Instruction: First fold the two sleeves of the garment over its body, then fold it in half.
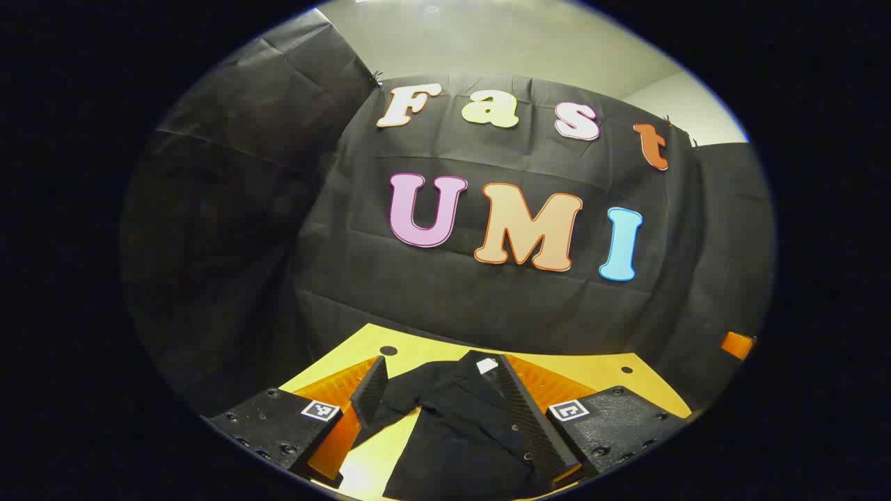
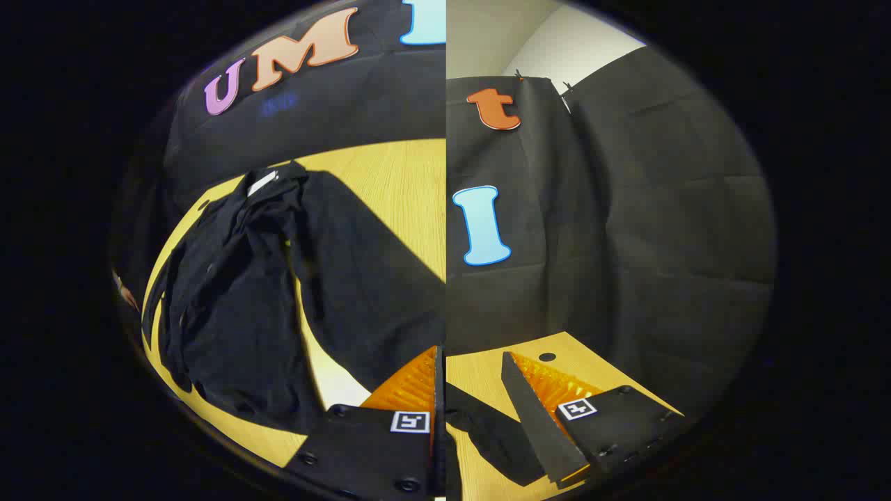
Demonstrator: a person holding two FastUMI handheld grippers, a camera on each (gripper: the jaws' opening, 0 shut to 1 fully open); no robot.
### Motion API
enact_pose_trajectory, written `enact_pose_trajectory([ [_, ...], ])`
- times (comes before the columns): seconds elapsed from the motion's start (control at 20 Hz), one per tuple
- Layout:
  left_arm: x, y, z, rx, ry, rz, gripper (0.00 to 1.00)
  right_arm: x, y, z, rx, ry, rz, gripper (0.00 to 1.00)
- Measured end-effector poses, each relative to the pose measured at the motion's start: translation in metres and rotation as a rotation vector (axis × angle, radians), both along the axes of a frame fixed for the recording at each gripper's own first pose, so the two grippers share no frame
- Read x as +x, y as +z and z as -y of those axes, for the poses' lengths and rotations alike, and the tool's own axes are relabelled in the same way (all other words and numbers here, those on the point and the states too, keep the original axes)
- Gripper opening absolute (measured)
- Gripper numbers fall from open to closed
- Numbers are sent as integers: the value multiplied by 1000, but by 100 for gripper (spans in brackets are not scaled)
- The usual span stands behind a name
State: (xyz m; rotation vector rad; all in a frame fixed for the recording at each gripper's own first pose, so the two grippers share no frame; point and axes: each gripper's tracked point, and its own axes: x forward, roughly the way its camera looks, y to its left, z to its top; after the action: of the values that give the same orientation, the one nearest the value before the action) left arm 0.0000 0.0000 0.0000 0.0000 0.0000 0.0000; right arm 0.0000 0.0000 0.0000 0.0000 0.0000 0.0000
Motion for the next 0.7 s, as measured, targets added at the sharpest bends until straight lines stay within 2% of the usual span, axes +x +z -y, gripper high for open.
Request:
enact_pose_trajectory([
  [0.05, 0, 1, -2, -3, 5, 2, 92, -1, -1, 2, 0, -8, -1, 52],
  [0.35, -5, -3, -7, -19, 12, -5, 92, -9, -11, 7, -8, -17, -31, 52],
  [0.7, -9, 3, -4, 3, 1, 8, 92, -7, -16, -10, -24, 27, -43, 52],
])
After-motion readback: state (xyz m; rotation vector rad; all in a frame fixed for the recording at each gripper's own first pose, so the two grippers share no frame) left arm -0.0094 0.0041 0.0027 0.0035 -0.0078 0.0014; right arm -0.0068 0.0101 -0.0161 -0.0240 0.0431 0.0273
